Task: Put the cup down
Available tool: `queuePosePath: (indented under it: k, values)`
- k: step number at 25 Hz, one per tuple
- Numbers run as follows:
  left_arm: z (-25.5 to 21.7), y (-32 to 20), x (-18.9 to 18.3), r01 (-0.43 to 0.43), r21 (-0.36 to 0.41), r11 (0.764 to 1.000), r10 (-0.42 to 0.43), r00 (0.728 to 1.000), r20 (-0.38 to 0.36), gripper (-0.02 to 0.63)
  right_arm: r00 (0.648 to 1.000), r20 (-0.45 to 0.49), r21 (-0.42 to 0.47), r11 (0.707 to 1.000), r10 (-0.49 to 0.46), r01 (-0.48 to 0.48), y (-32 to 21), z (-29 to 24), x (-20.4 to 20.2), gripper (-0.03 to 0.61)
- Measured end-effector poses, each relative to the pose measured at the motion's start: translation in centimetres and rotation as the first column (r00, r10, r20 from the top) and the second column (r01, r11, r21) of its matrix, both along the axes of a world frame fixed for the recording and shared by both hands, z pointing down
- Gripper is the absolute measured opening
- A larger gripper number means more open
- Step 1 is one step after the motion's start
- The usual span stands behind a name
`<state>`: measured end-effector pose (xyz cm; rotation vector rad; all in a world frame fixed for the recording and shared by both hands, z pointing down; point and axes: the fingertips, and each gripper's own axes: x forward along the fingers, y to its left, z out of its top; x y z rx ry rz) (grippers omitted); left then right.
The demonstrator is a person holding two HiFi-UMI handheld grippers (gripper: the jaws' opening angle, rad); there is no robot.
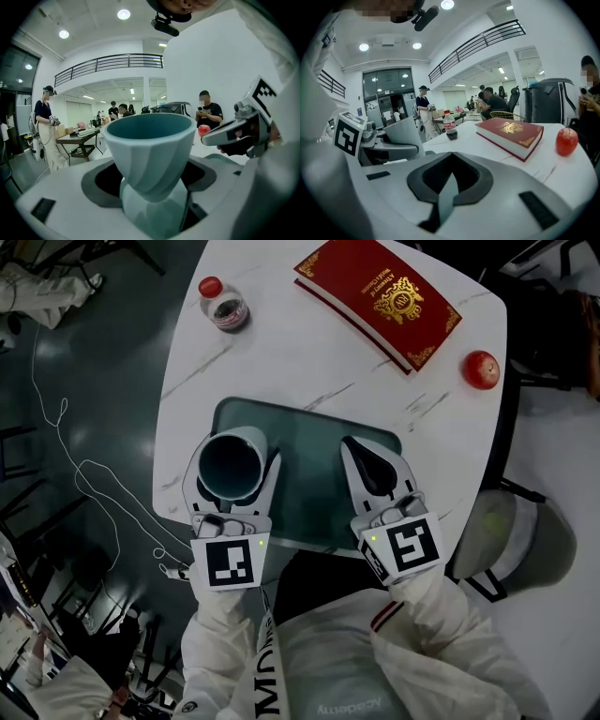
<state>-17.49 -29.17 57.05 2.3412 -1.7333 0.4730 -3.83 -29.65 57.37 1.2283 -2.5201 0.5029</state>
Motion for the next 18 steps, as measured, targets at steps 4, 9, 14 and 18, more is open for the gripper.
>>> queuePosePath:
  k: [4, 9, 14, 18]
  values:
    - [0.6, -0.6, -0.4, 0.005, 0.000, 1.000, -0.005, 1.000, 0.000, 0.374, 1.000, -0.002, -0.003, 1.000, -0.006, 0.006, -0.5, 0.5, -0.5, 0.005]
    - [1.6, -1.3, -0.8, -0.004, -0.014, 1.000, 0.005, 1.000, 0.026, 0.374, 1.000, -0.003, -0.012, 1.000, -0.012, 0.012, -1.2, 1.3, -1.1, 0.005]
    - [2.5, -2.0, -1.2, 0.013, -0.028, 1.000, -0.013, 1.000, 0.011, 0.374, 1.000, -0.020, -0.009, 1.000, -0.019, 0.019, -1.9, 2.2, -1.6, 0.005]
    - [3.0, -2.4, -1.4, 0.019, -0.036, 0.999, -0.018, 1.000, 0.011, 0.374, 0.999, -0.026, -0.012, 1.000, -0.023, 0.023, -2.2, 2.5, -1.8, 0.006]
